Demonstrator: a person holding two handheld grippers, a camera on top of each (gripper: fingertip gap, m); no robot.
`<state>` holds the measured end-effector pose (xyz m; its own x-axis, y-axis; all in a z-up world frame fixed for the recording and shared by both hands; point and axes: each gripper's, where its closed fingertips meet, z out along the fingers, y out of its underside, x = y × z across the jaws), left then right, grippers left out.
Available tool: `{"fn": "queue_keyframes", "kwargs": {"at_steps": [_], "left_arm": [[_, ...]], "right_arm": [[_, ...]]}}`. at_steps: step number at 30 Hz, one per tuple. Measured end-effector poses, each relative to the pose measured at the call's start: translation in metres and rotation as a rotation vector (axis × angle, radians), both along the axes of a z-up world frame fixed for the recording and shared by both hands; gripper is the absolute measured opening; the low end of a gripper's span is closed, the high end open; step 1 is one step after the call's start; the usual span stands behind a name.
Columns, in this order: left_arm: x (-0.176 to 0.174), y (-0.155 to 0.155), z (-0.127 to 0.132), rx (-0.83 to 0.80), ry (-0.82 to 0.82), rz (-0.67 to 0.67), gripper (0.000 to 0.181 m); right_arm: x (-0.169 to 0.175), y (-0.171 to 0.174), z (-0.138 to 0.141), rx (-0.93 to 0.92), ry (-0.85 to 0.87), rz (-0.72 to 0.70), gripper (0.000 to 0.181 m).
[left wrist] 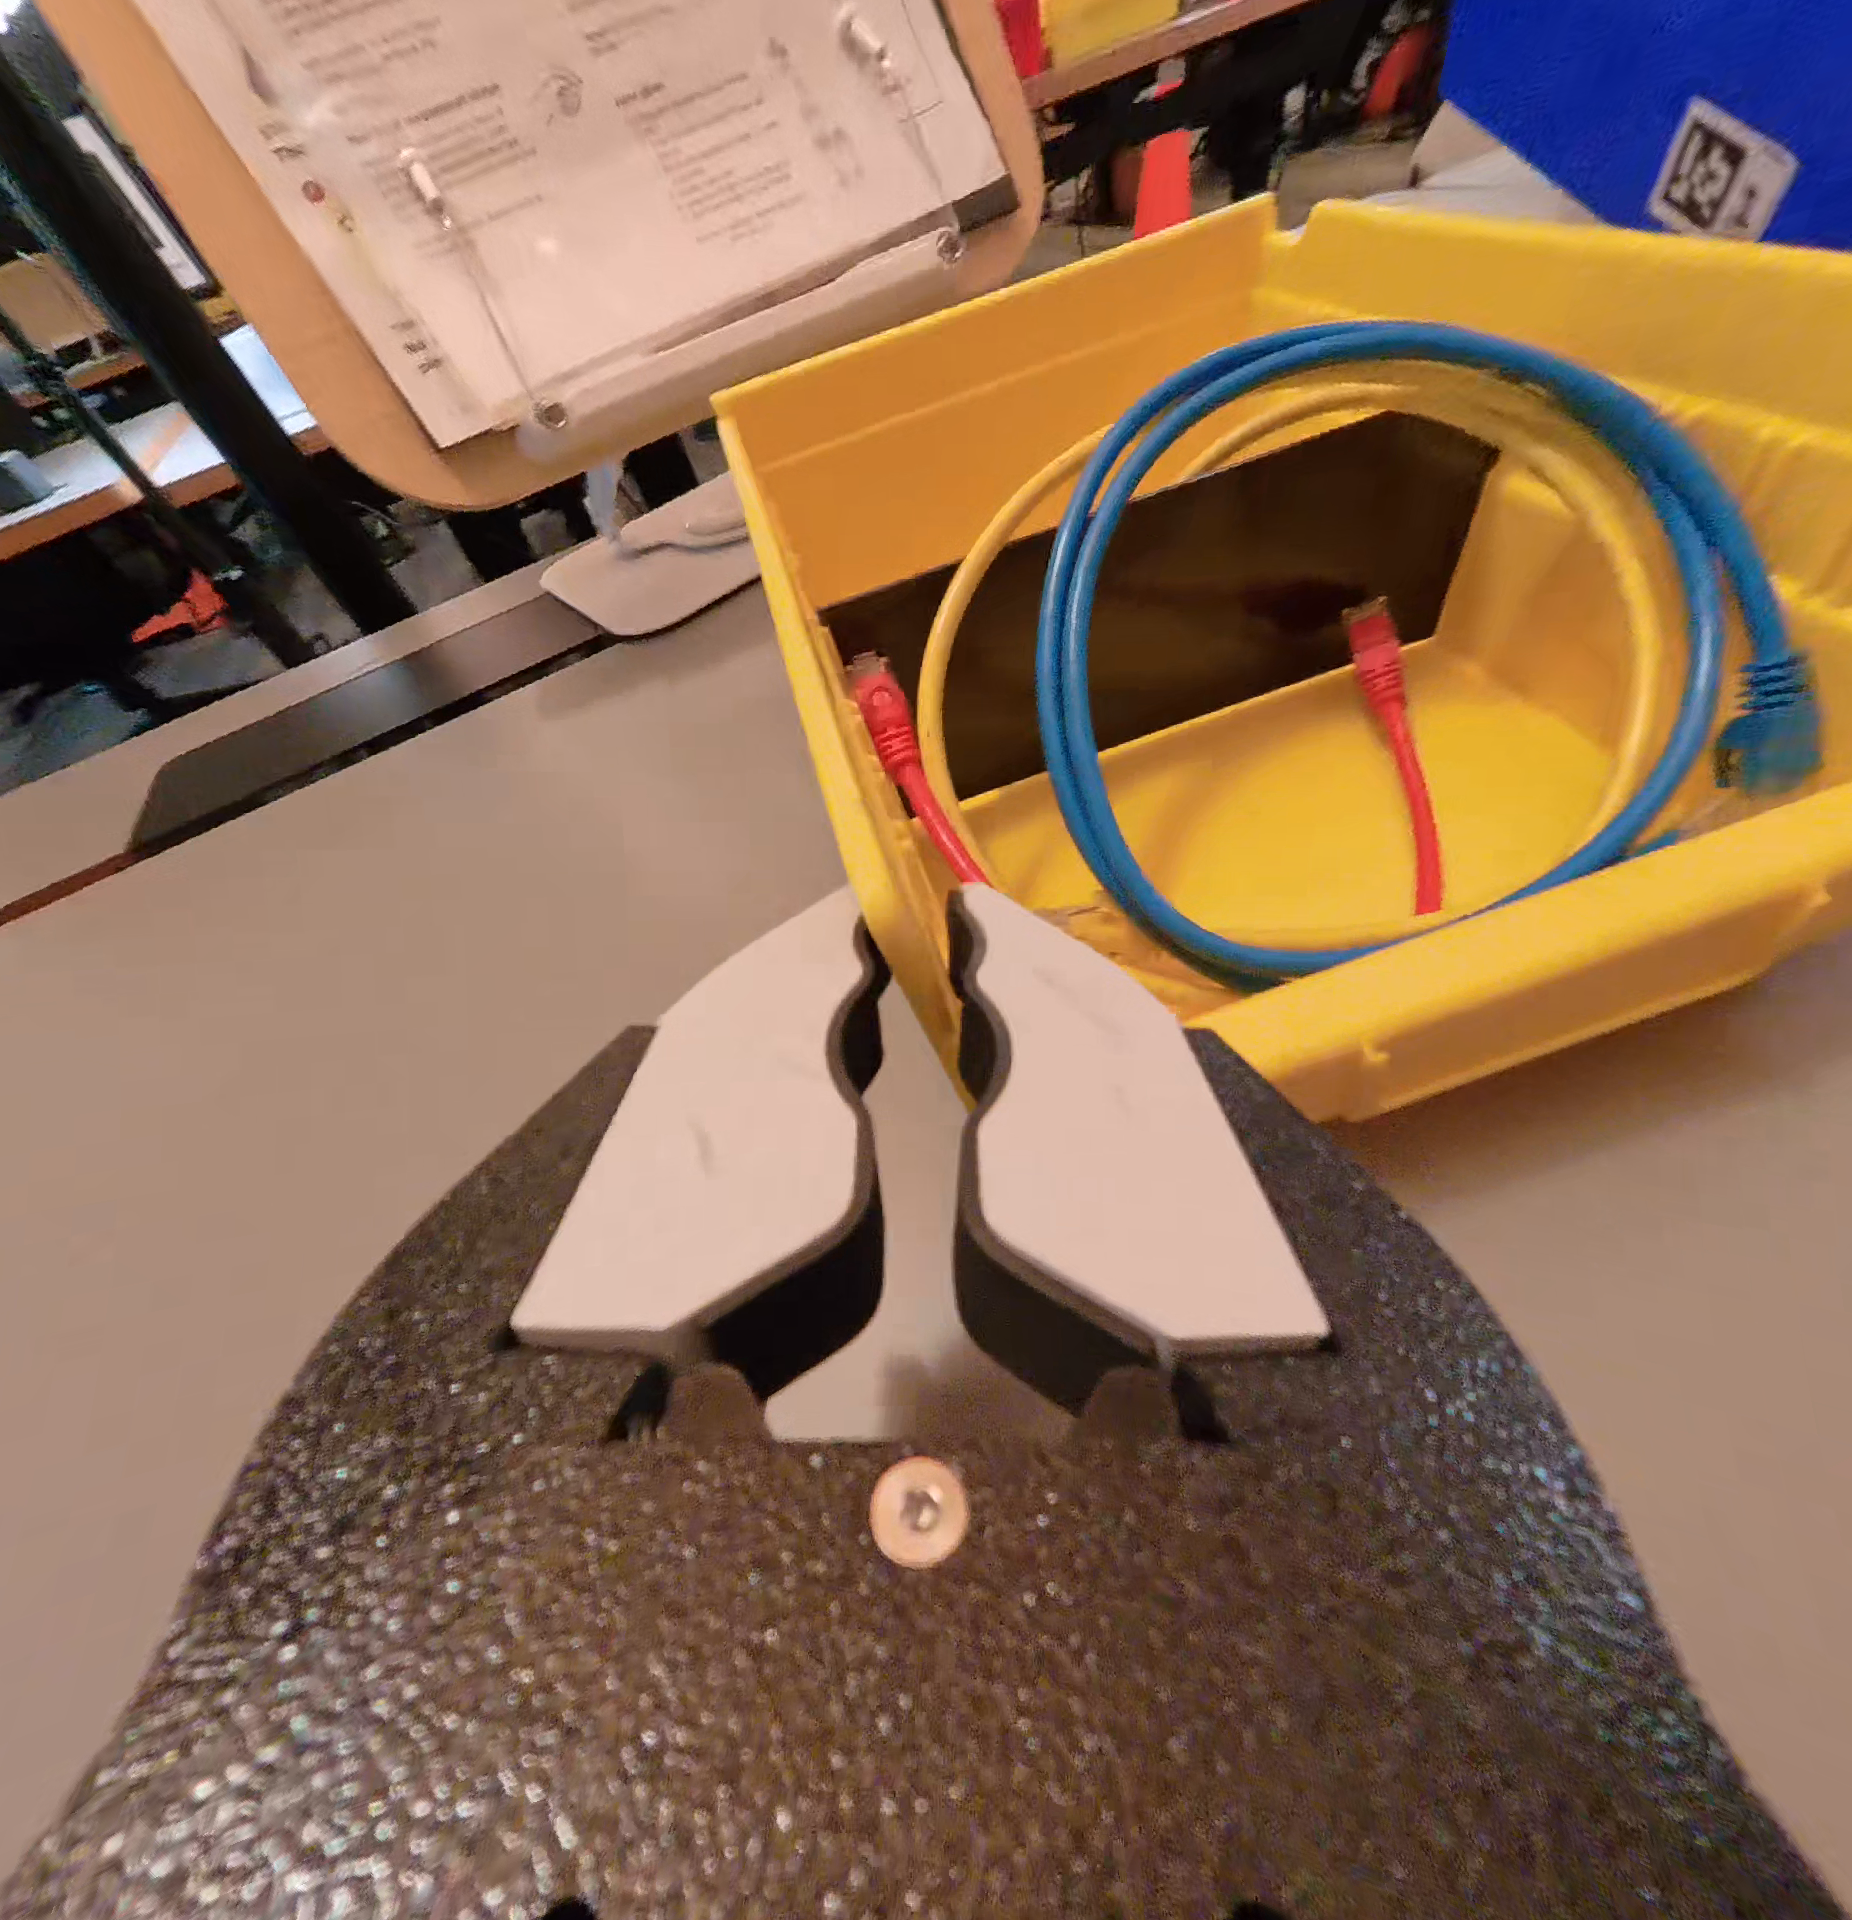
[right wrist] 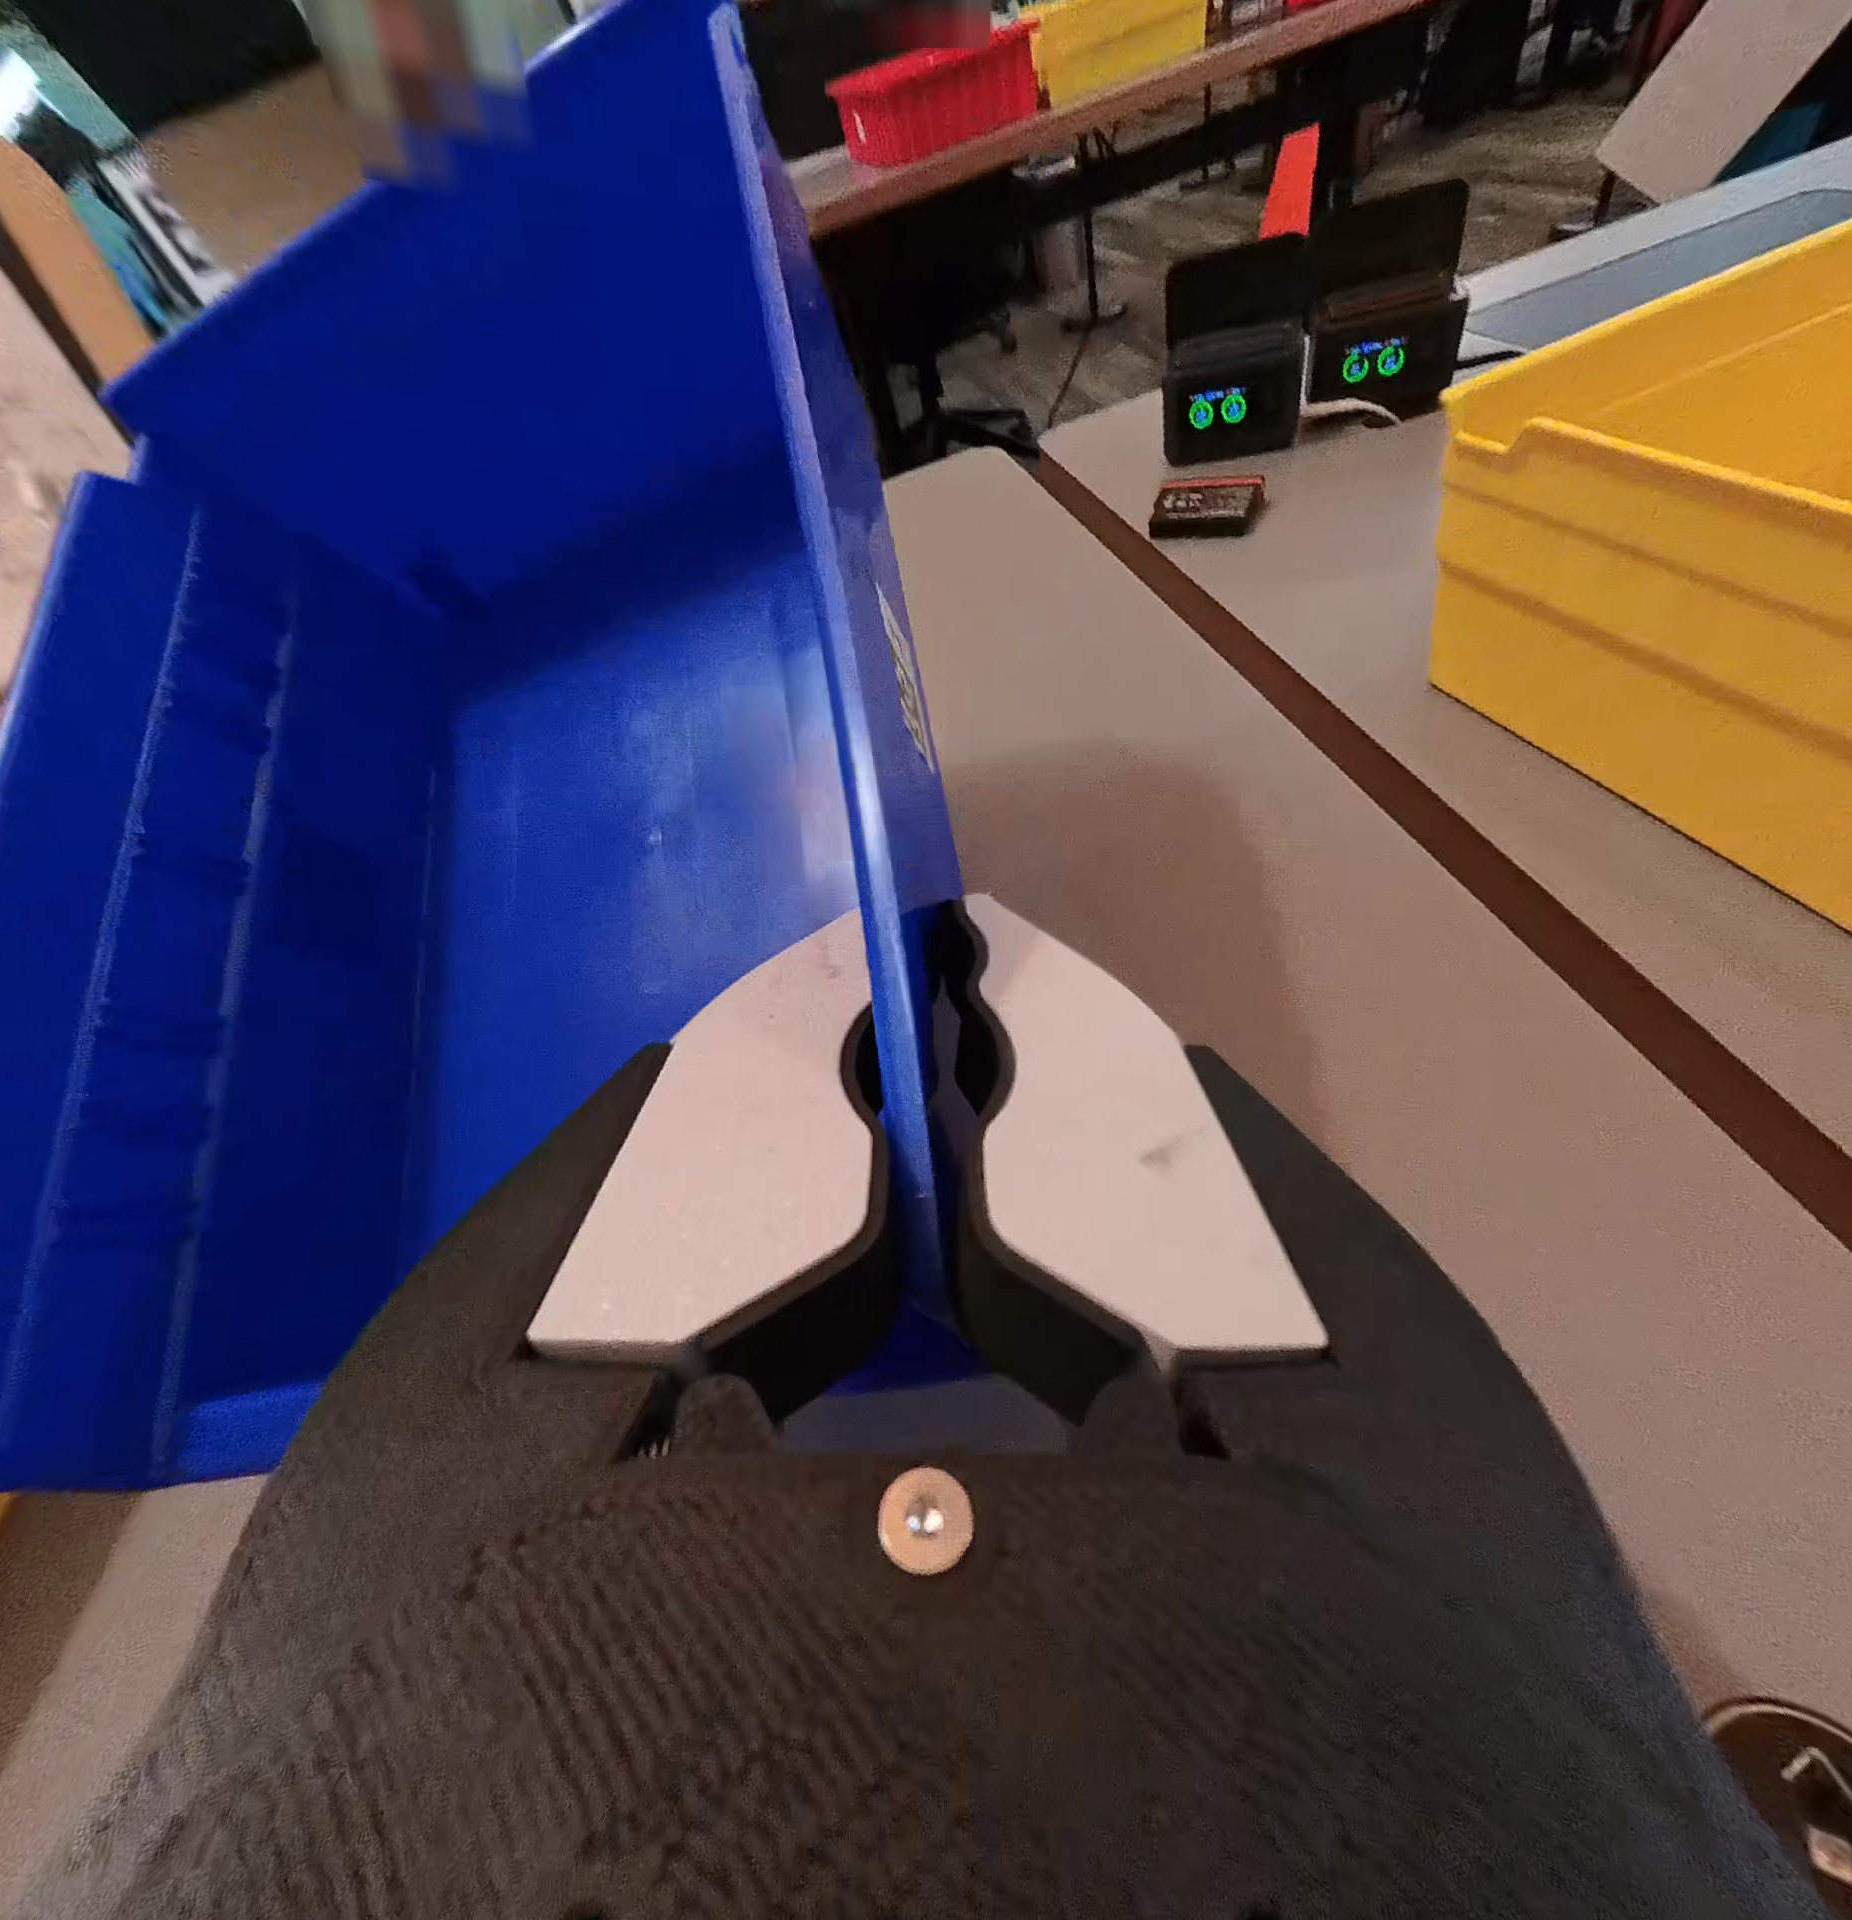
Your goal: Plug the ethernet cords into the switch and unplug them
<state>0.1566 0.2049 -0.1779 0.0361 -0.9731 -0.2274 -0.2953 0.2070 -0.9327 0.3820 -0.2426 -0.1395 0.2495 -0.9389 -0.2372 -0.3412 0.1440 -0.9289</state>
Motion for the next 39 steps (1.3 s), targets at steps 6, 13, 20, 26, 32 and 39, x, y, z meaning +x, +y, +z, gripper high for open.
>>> {"fn": "queue_keyframes", "kwargs": {"at_steps": [6,13,20,26,32,39], "left_arm": [[-0.010,0.034,-0.001,-0.042,0.023,0.079,0.006],[-0.043,0.103,-0.001,-0.178,0.022,0.203,0.005],[-0.083,0.168,-0.002,-0.240,0.029,0.317,0.003],[-0.083,0.172,0.068,-0.151,-0.061,0.148,0.026],[0.005,0.183,0.099,0.032,0.237,-0.089,0.048],[0.082,0.204,0.017,0.457,0.896,-0.354,0.069]], "right_arm": [[0.012,-0.001,-0.022,-0.009,0.081,-0.020,0.006],[0.031,-0.004,-0.042,0.046,0.096,-0.066,0.006],[0.065,0.007,-0.040,0.015,0.054,-0.061,0.005],[0.061,0.008,-0.007,-0.078,0.018,-0.036,0.069],[0.014,0.099,0.114,0.017,-0.391,0.259,0.087],[-0.041,0.207,0.138,0.330,-0.454,0.718,0.095]]}}
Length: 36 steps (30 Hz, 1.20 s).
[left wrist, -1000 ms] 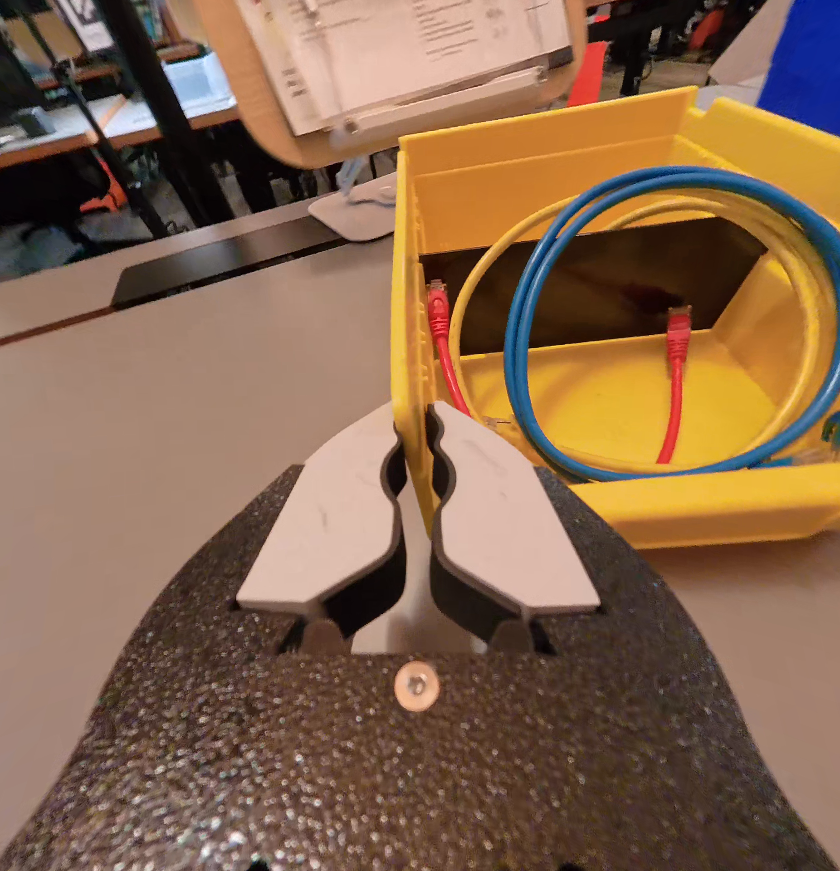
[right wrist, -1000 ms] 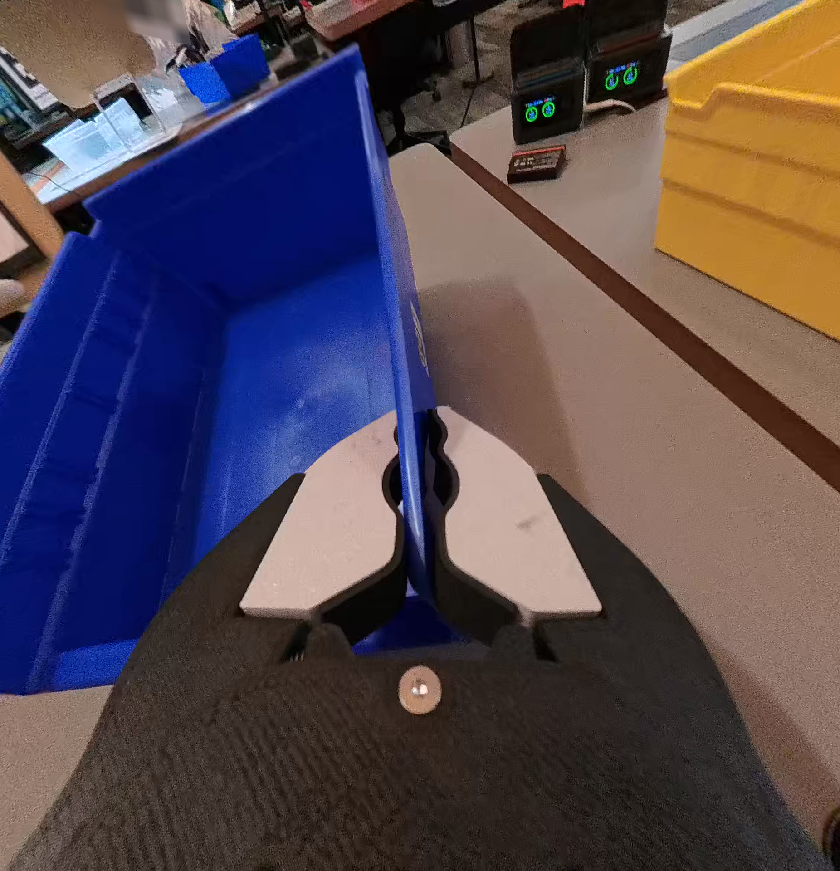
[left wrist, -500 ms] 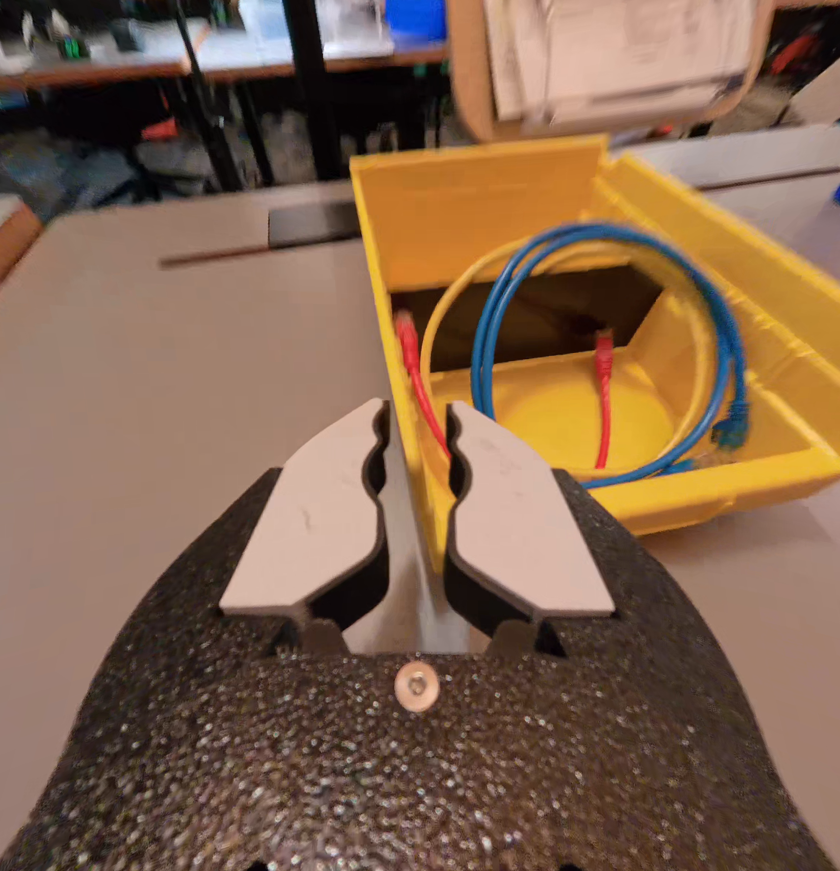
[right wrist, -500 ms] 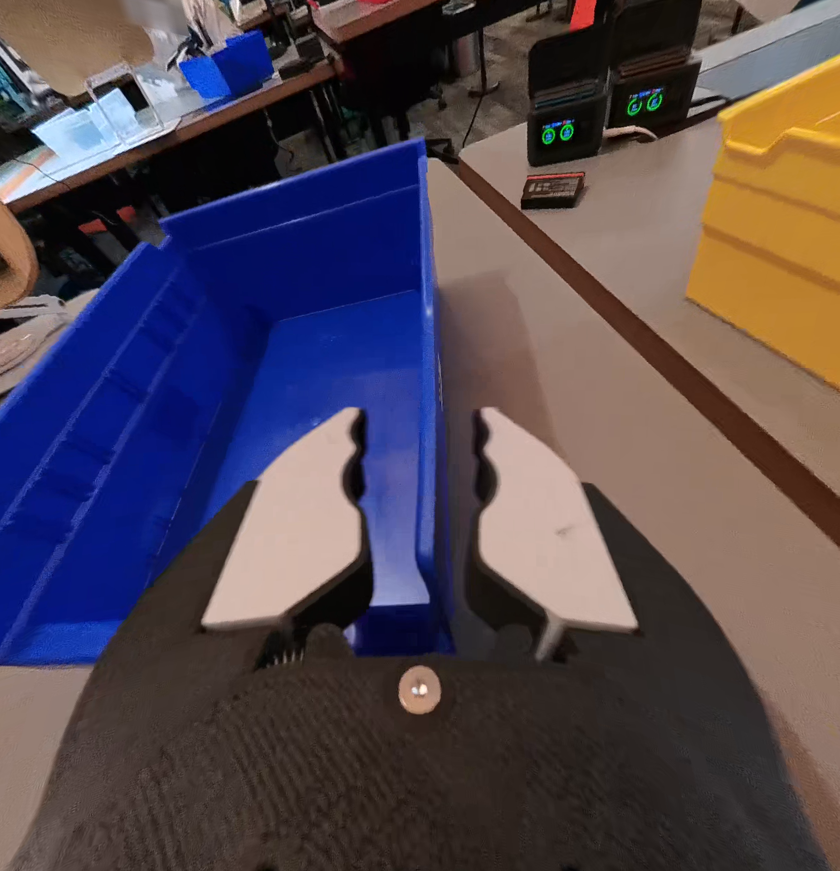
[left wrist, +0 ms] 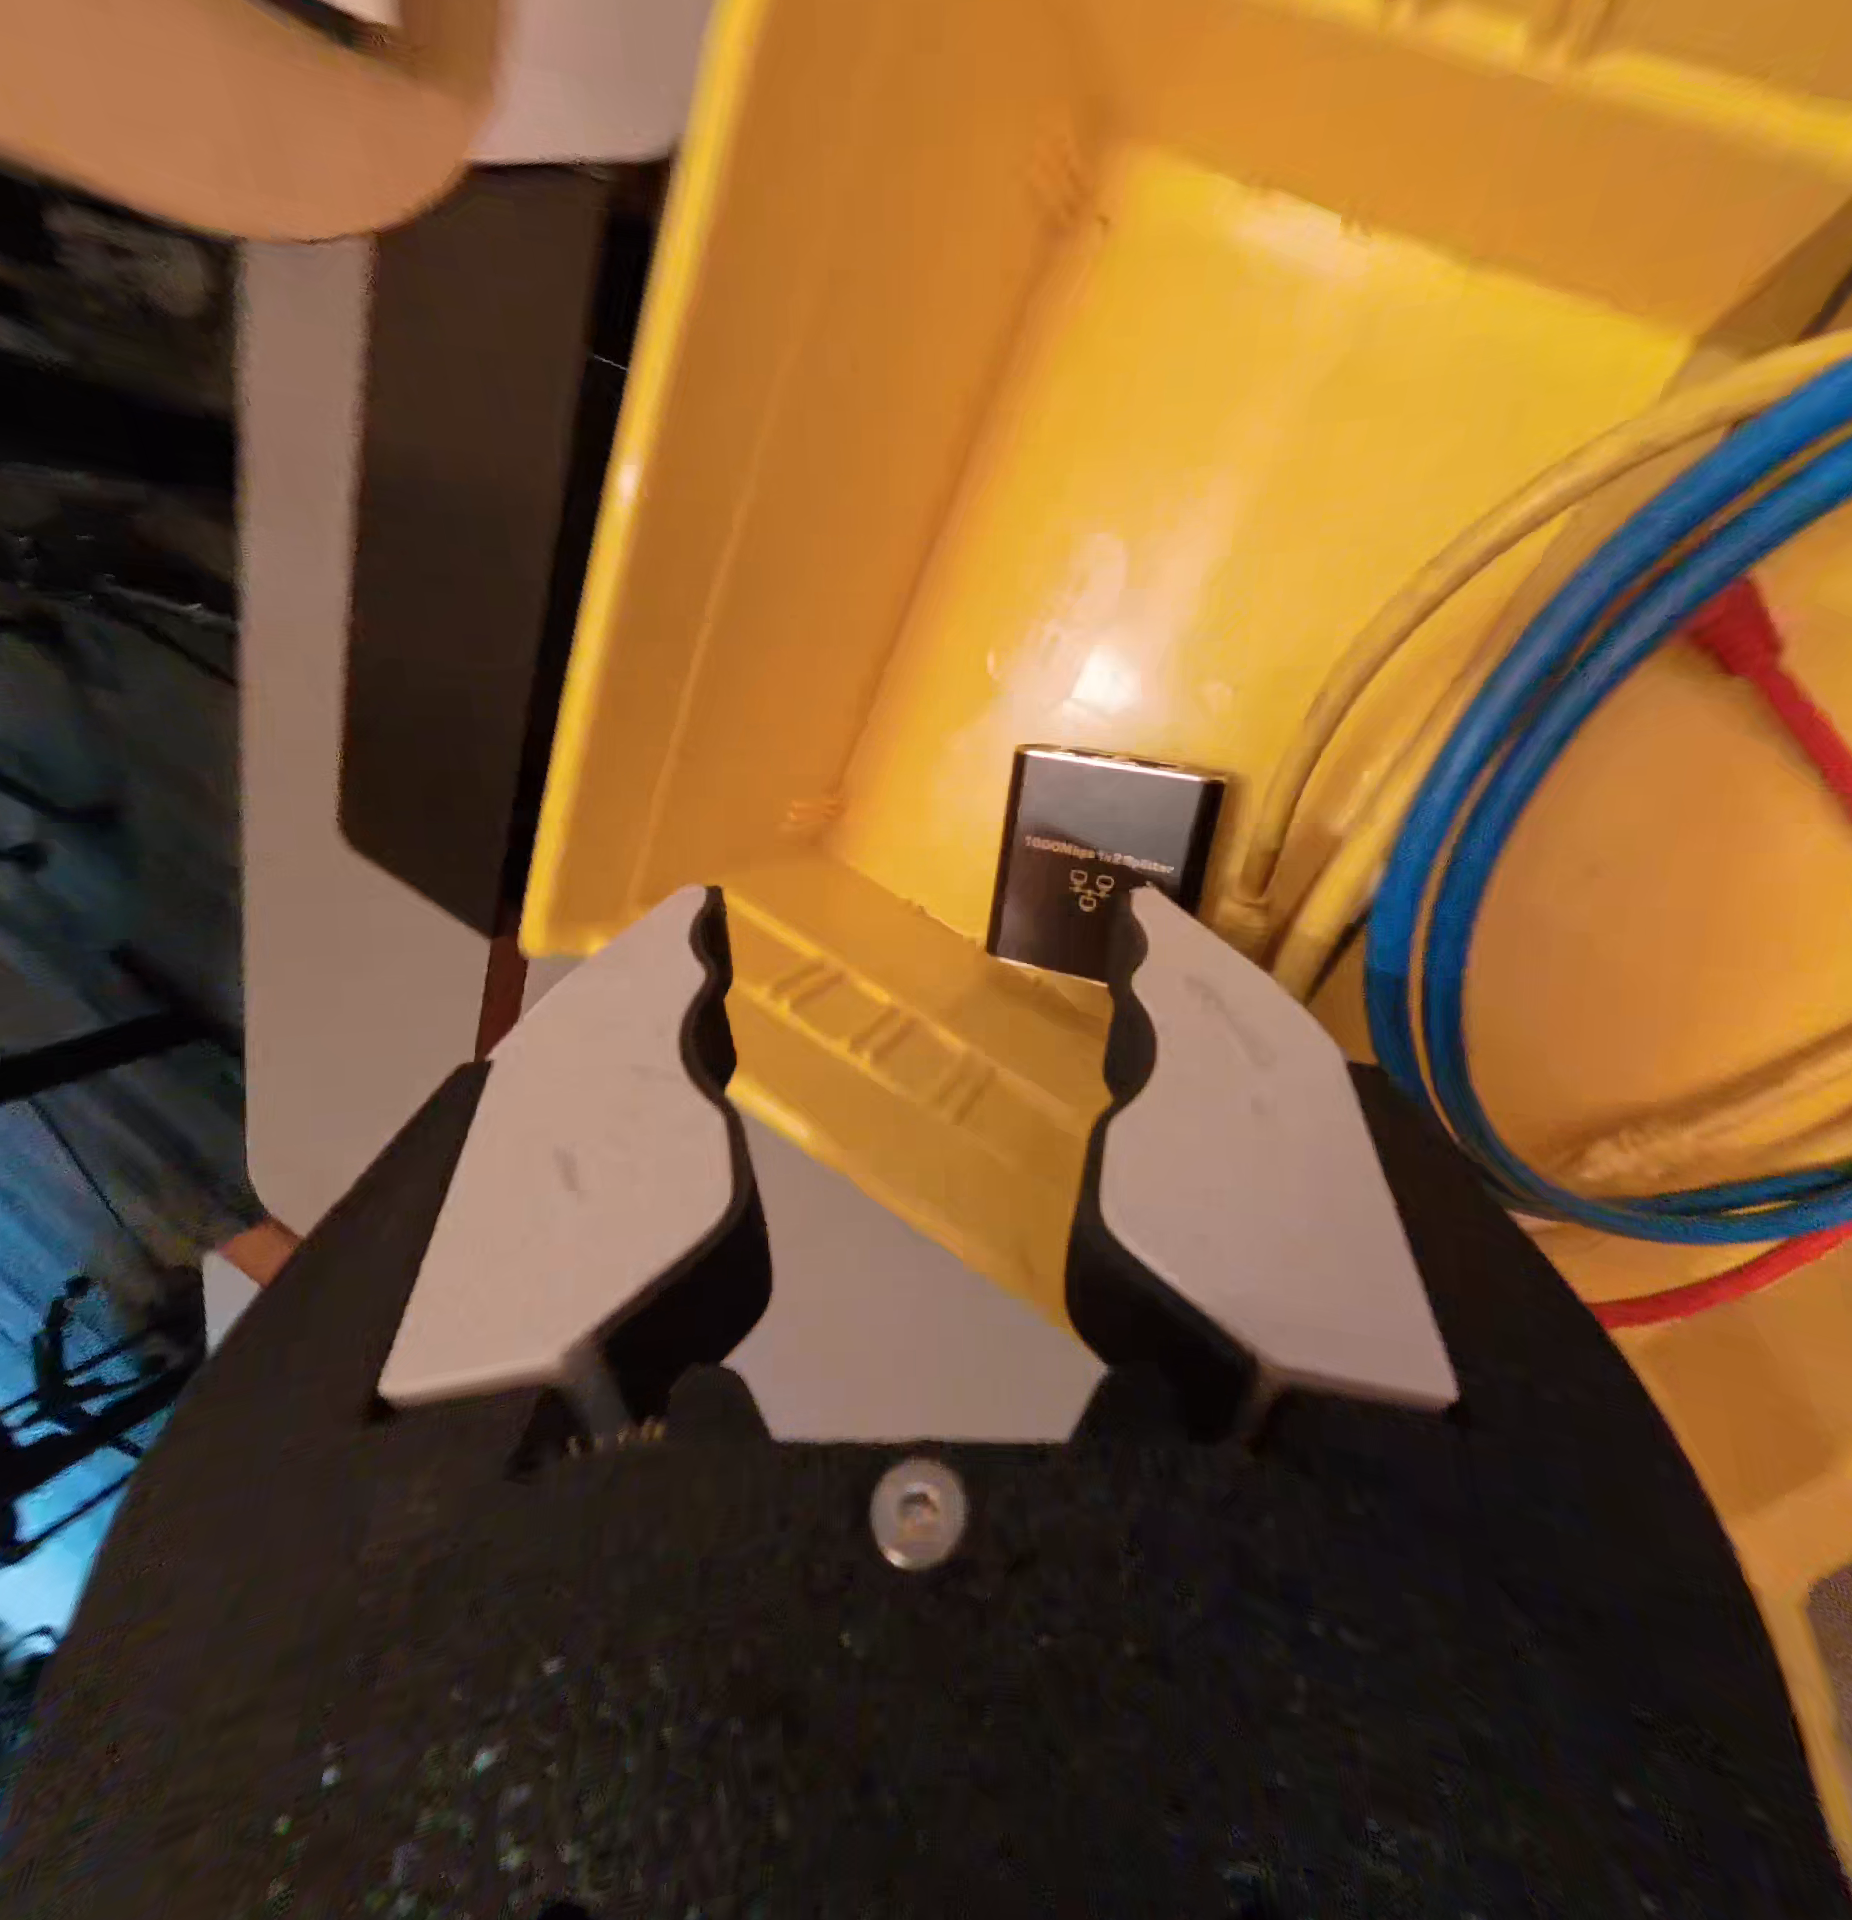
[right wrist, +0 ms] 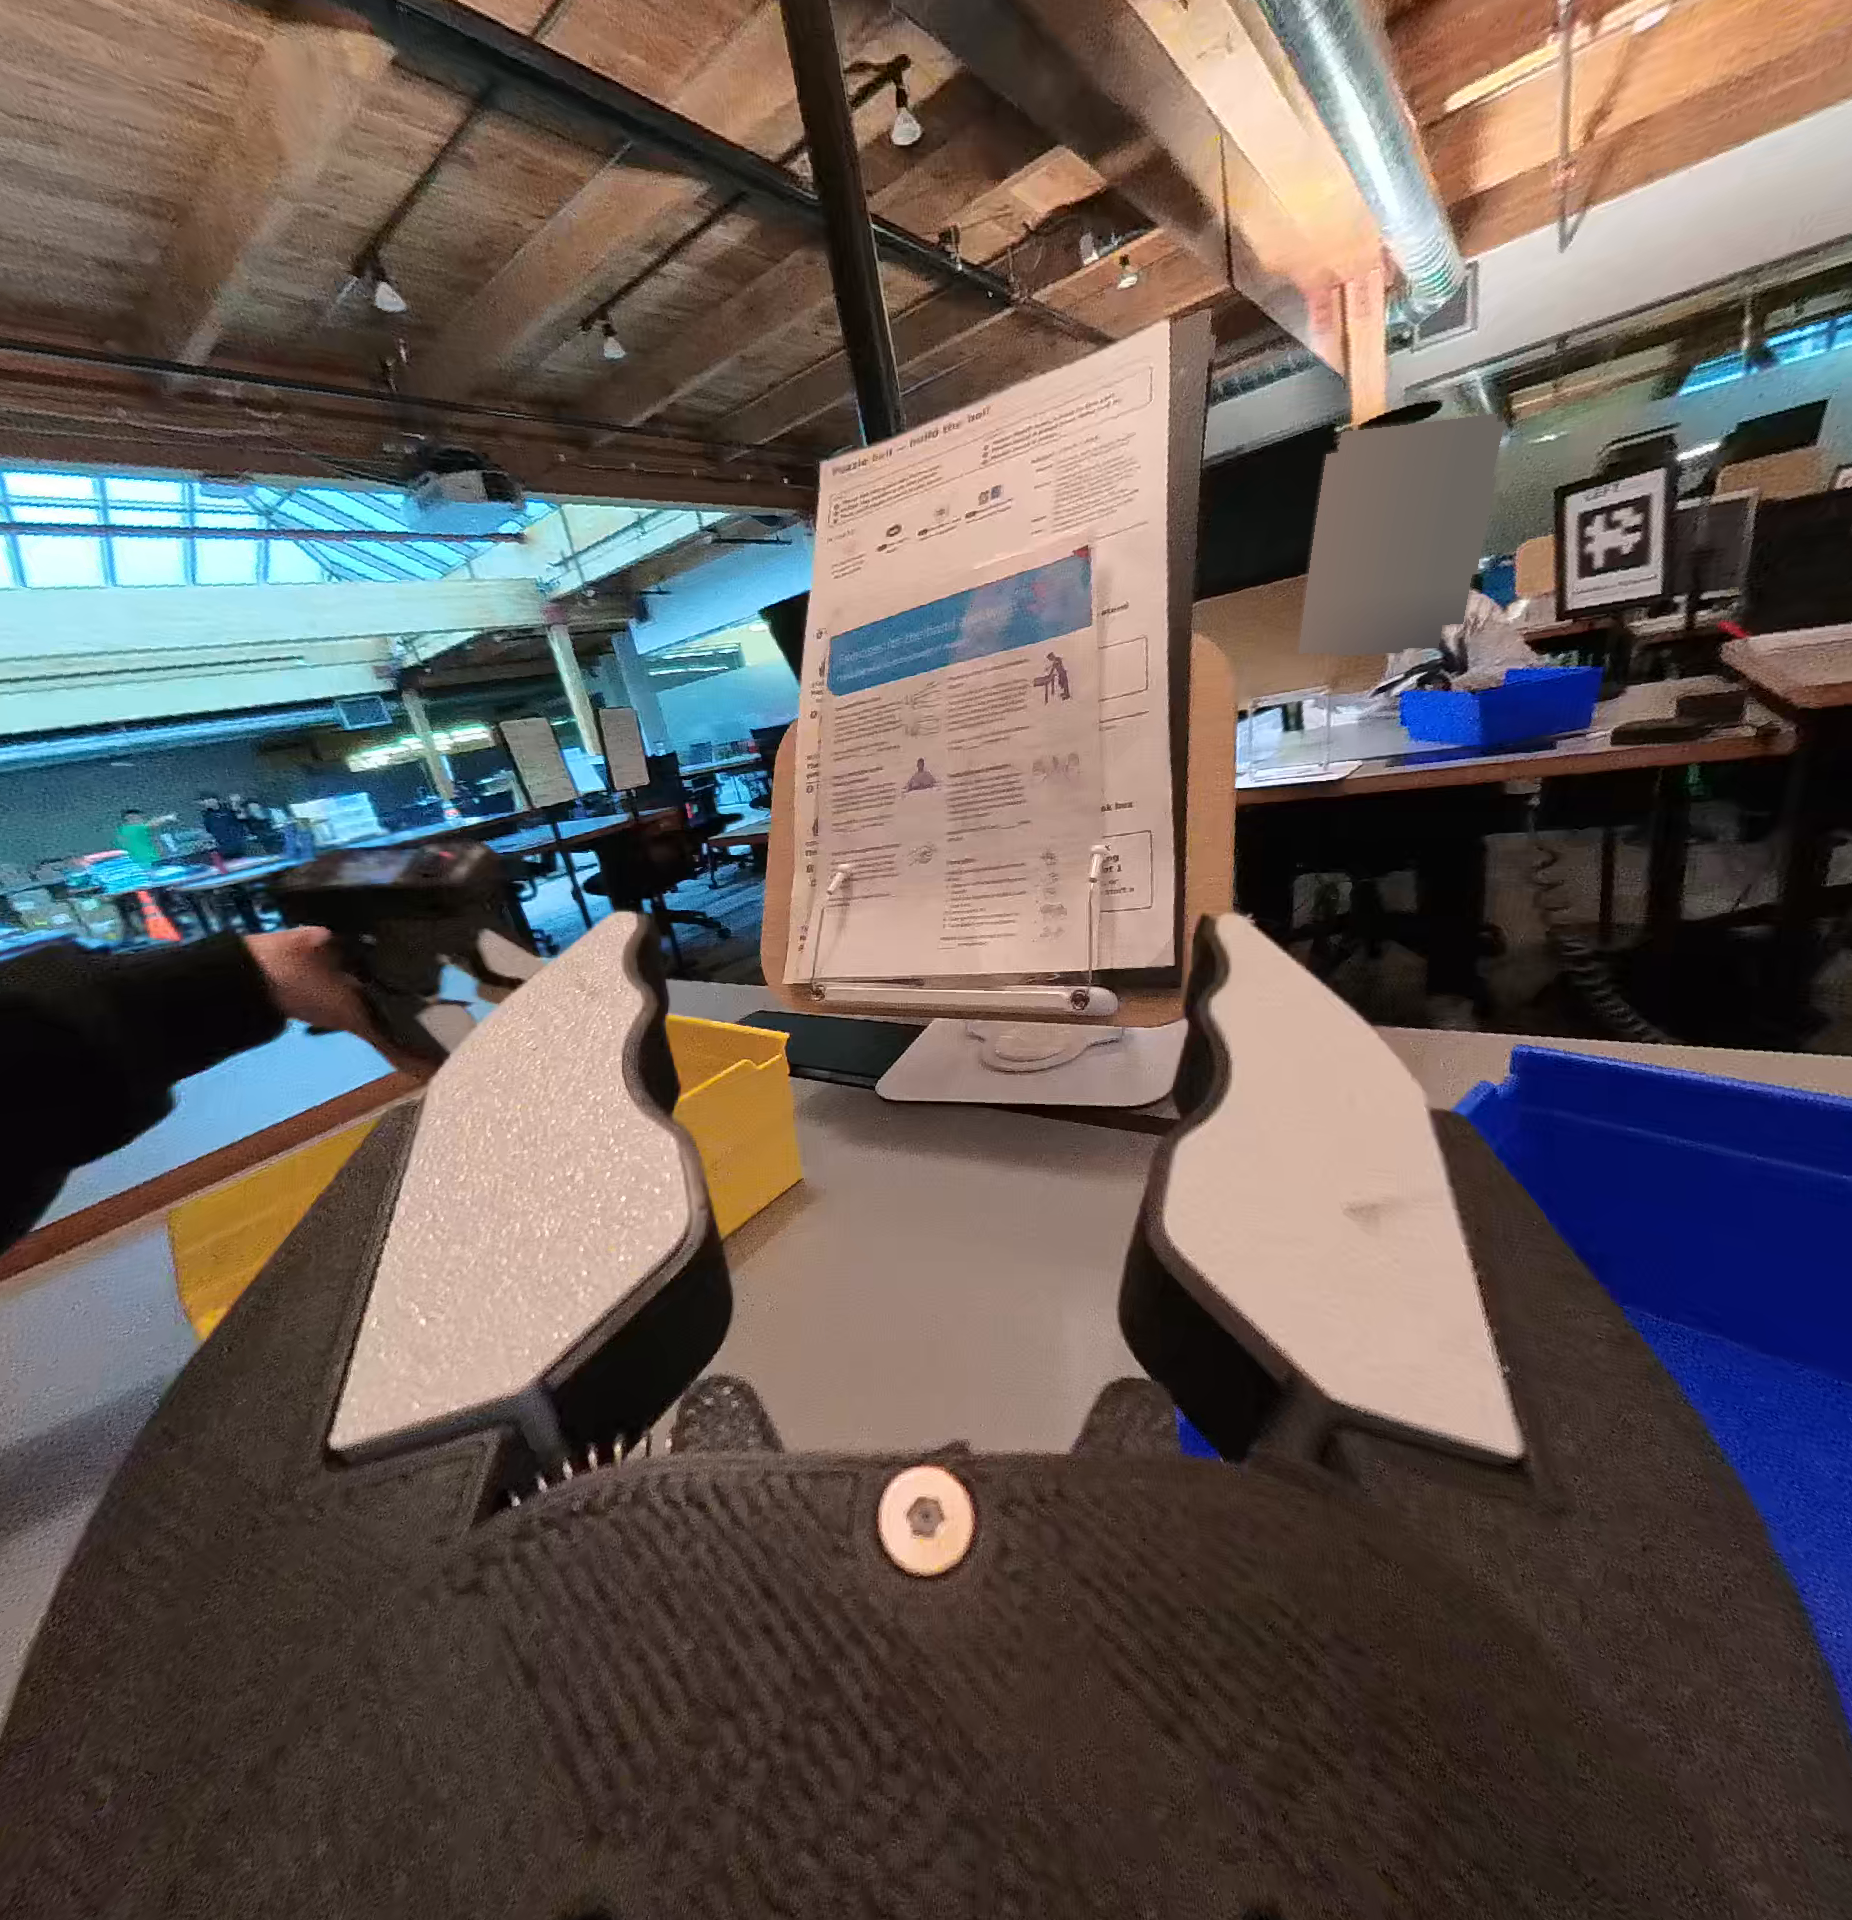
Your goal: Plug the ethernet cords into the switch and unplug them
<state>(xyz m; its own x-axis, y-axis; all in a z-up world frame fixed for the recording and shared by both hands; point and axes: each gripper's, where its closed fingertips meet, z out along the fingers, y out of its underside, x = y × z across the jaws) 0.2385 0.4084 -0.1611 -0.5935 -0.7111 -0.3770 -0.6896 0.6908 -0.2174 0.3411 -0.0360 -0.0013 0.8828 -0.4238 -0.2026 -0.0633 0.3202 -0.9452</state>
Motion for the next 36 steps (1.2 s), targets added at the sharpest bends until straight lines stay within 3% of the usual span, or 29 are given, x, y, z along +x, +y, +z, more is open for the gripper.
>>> {"fn": "queue_keyframes", "kwargs": {"at_steps": [4,10,13,20,25,28,32,36], "left_arm": [[0.003,-0.009,-0.035,-0.017,0.267,-0.082,0.069],[-0.014,-0.001,-0.070,0.025,0.562,-0.063,0.067],[-0.011,0.002,-0.070,0.038,0.578,-0.048,0.074],[-0.019,-0.009,-0.074,-0.101,0.647,0.031,0.053],[-0.019,-0.009,-0.074,-0.034,0.692,0.020,0.054],[-0.012,-0.002,-0.077,0.042,0.651,0.000,0.072],[-0.018,-0.003,-0.080,-0.057,0.646,0.047,0.058],[-0.027,0.011,-0.081,-0.071,0.623,0.087,0.058]], "right_arm": [[0.011,-0.008,-0.012,-0.021,0.018,-0.021,0.094],[0.016,-0.009,-0.025,-0.065,0.023,-0.004,0.093],[0.016,-0.005,-0.026,-0.044,0.038,0.027,0.090],[0.008,0.005,-0.030,-0.097,0.024,0.044,0.088],[0.007,0.004,-0.047,-0.234,0.036,0.041,0.083],[0.021,-0.013,-0.072,-0.447,0.024,-0.091,0.082],[0.047,-0.054,-0.105,-0.690,0.074,-0.317,0.081],[0.069,-0.097,-0.129,-0.751,0.169,-0.450,0.078]]}}
